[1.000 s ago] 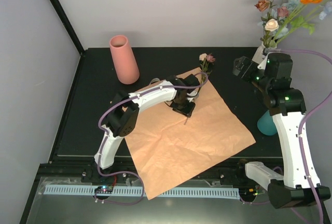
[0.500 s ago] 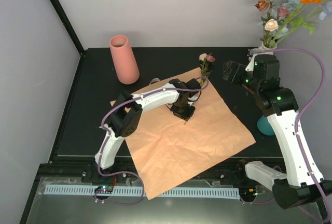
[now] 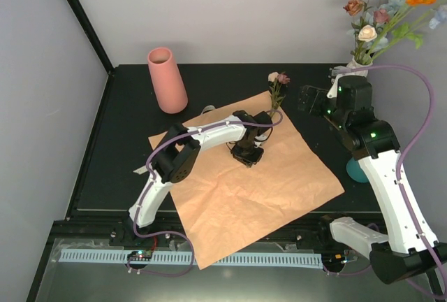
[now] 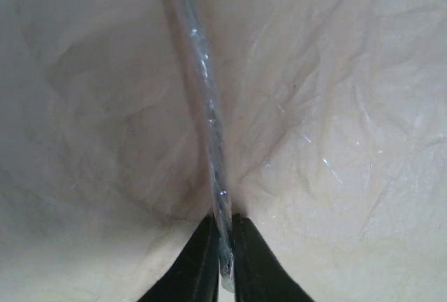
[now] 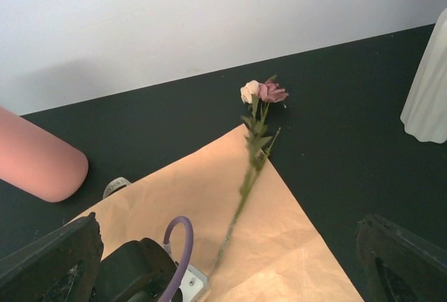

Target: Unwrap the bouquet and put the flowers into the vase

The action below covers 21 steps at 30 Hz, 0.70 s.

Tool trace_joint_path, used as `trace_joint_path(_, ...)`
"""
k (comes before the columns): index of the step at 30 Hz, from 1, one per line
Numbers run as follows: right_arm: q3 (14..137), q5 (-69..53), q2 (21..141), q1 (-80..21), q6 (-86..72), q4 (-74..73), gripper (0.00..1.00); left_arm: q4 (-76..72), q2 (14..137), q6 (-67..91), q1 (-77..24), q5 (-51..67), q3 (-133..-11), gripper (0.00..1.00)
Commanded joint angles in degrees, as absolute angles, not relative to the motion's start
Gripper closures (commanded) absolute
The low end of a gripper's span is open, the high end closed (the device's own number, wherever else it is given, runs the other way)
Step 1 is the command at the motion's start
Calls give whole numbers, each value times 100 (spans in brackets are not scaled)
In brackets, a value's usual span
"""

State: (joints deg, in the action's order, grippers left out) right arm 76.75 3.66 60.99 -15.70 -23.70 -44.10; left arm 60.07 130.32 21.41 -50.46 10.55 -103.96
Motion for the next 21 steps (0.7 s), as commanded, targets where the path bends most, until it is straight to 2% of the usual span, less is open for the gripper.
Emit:
trace_joint_path(1, 7612, 613, 5970, -1676, -2208, -4342, 0, 6081, 13208, 2107, -5095, 1045, -10555, 97)
trace_joint_path(6, 7641, 642, 5977, -1714, -2180, -4324, 0, 5988, 12880, 2199, -5098, 896, -10494, 98)
trace_joint_path(14, 7747, 315, 6015, -1750, -2117, -4317, 0, 5606, 11712, 2490, -4958, 570, -10092, 98)
trace_joint_path(21, 7986, -293, 6209, -1758, -2227, -4186, 0, 4745, 10144, 2661, -4831, 360, -8921, 99)
